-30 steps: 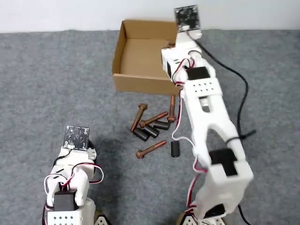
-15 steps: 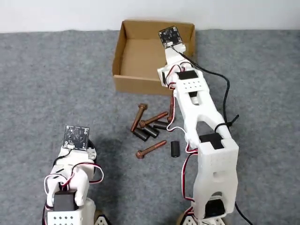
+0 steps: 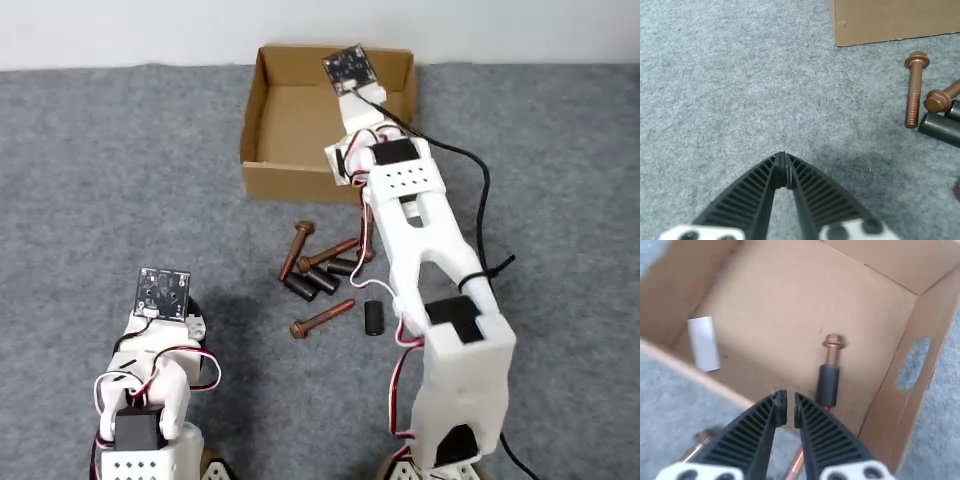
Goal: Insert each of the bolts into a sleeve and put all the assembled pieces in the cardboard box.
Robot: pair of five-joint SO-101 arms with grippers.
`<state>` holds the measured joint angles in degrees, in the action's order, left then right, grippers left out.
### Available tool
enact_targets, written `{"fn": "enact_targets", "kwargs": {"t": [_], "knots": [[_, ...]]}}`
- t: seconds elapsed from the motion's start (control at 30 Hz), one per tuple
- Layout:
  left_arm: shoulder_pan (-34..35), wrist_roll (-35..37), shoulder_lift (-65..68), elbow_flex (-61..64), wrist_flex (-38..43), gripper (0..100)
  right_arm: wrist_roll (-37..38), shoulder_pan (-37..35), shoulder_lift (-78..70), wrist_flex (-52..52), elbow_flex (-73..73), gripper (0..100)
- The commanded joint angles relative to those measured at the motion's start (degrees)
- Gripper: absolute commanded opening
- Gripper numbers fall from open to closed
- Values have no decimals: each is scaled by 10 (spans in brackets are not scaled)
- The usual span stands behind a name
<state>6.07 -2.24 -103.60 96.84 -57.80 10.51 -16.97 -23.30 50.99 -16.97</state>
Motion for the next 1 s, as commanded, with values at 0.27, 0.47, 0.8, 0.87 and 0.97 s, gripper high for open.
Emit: {"fn": "enact_targets", "kwargs": {"t": [0.27, 0.47, 0.8, 0.87, 0.97], "knots": [[1, -3, 1, -4, 13, 5, -87, -19, 138, 259, -22, 8], [1, -3, 1, -4, 13, 5, -171, -16, 174, 463, -22, 8], [1, -3, 1, -4, 13, 5, -205, -42, 312, 518, 134, 10], [1, -3, 1, -4, 13, 5, -227, -44, 335, 511, 185, 32], [0, -3, 1, -4, 13, 5, -258, -44, 342, 465, 256, 153]]}}
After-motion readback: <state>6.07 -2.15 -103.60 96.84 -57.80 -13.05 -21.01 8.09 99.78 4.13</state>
